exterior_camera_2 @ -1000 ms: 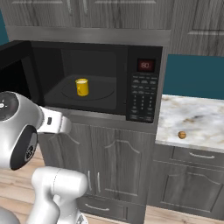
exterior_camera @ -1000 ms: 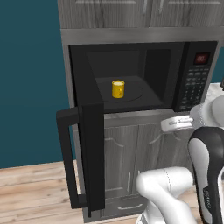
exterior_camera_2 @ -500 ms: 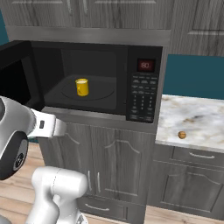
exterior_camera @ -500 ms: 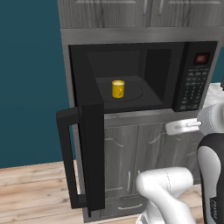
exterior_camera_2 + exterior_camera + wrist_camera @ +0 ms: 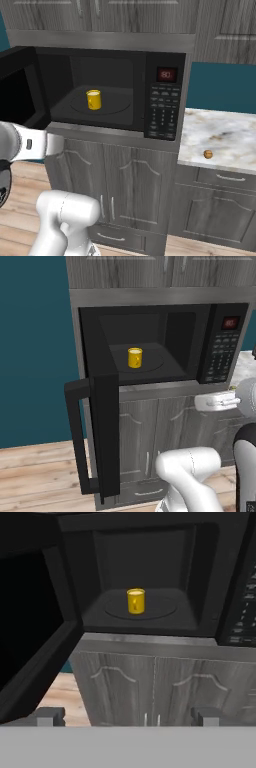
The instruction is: Pick the mug from the counter and place it inside the microwave. Then close the microwave.
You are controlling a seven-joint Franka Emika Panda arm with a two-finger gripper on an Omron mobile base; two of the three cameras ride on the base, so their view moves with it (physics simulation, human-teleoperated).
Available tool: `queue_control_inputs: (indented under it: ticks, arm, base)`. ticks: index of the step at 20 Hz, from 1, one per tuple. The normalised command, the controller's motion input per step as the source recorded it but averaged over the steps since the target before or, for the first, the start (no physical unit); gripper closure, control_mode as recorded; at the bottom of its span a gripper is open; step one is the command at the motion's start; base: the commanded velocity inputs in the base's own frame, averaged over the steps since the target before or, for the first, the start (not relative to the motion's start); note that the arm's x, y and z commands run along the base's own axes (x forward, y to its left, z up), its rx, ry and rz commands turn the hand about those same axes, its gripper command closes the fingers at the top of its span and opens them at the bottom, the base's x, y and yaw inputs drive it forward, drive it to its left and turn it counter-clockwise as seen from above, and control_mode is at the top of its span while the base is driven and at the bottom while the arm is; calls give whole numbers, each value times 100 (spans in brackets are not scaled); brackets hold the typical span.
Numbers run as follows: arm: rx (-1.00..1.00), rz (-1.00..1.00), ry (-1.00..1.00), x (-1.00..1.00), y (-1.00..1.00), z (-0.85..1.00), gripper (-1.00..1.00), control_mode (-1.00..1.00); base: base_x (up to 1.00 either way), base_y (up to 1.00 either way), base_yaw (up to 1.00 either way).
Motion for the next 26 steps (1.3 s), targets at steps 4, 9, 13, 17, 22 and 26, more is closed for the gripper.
queue_control_inputs:
  ticks: [4, 9, 13, 17, 22, 26]
  arm:
    - [0, -3, -14, -46, 0, 0, -100, -100]
    - [0, -6, -18, -81, 0, 7, -100, -100]
    - [0, -7, -16, -78, 0, 9, -100, -100]
    - [0, -7, -16, -70, 0, 1, -100, -100]
    - [-1, -7, -19, -58, 0, 1, -100, -100]
    - [-2, -8, -14, -38, 13, 0, -100, -100]
  base:
    - [0, 0, 0]
    - [0, 0, 0]
    - [0, 0, 0]
    - [0, 0, 0]
    - [0, 0, 0]
    - [0, 0, 0]
